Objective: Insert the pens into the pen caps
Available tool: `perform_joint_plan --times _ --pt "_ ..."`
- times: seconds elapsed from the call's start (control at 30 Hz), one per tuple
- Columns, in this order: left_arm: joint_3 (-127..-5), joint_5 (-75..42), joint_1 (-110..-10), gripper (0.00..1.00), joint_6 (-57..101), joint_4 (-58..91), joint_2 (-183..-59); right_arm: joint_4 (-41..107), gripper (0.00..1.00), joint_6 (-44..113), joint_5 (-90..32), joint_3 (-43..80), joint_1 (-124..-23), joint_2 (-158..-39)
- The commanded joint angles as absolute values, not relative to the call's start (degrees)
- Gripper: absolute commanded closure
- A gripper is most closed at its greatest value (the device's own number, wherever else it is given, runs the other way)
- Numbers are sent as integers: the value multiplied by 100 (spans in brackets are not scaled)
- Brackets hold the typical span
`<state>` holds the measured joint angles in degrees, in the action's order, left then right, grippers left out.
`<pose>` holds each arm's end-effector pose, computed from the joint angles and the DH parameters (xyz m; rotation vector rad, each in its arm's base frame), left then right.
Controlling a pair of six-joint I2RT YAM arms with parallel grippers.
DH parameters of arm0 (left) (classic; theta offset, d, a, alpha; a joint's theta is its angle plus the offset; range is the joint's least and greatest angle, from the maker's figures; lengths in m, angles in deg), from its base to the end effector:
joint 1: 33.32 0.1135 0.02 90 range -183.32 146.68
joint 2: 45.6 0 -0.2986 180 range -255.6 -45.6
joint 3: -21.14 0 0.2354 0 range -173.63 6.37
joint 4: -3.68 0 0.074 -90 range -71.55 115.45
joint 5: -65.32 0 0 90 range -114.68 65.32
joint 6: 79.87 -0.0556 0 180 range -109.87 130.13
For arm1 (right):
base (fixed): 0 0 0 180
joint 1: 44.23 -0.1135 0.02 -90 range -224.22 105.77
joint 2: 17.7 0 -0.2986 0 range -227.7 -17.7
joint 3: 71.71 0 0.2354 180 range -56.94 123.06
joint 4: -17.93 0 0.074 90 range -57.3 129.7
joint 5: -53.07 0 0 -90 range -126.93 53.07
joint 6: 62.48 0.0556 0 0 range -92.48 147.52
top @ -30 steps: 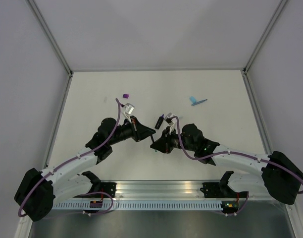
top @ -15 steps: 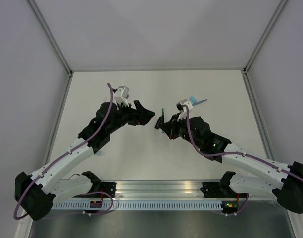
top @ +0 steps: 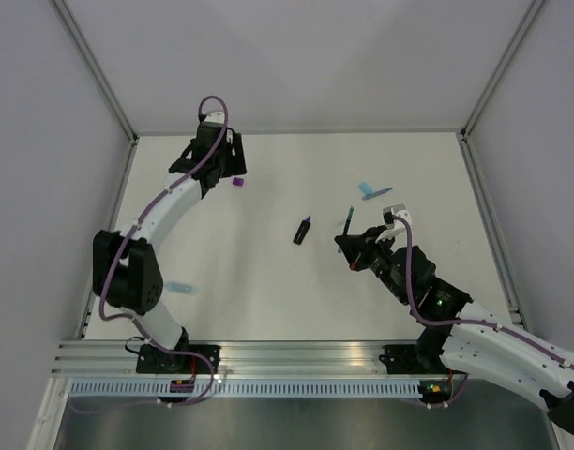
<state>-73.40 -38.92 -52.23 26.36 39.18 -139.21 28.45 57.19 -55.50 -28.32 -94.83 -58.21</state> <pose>0.3634 -0.1100 0.3428 -0.0908 2.1524 -0.0849 0.1112 0.1075 0.3024 -0.0713 1.7561 0.7636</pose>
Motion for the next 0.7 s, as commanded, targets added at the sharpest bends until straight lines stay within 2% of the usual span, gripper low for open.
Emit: perform_joint_plan --times 0.0,0.17,0.27,0.47,0.6,0.67 --pt "-8289 -3779 -4599 21 1841 4727 -14857 2690 100 5881 -5794 -2837 -9485 -5637" --pt "-9571 -2890 -3965 22 1427 5113 -16063 2778 100 5890 -5864 -2820 -9485 -5505" --pt "-10259 -2863 -3754 29 1190 5606 -16793 2804 100 5899 -5882 -2846 -9485 -5443" --pt "-10665 -2652 -3622 32 609 5720 -17356 2751 100 6066 -5654 -2864 -9485 -5391" --pt "-10639 -2652 -3481 42 618 5782 -17559 2699 100 6110 -5627 -2916 -9485 -5347" --pt "-10596 -2521 -3455 43 600 5782 -17577 2716 100 6119 -5610 -2908 -9485 -5347"
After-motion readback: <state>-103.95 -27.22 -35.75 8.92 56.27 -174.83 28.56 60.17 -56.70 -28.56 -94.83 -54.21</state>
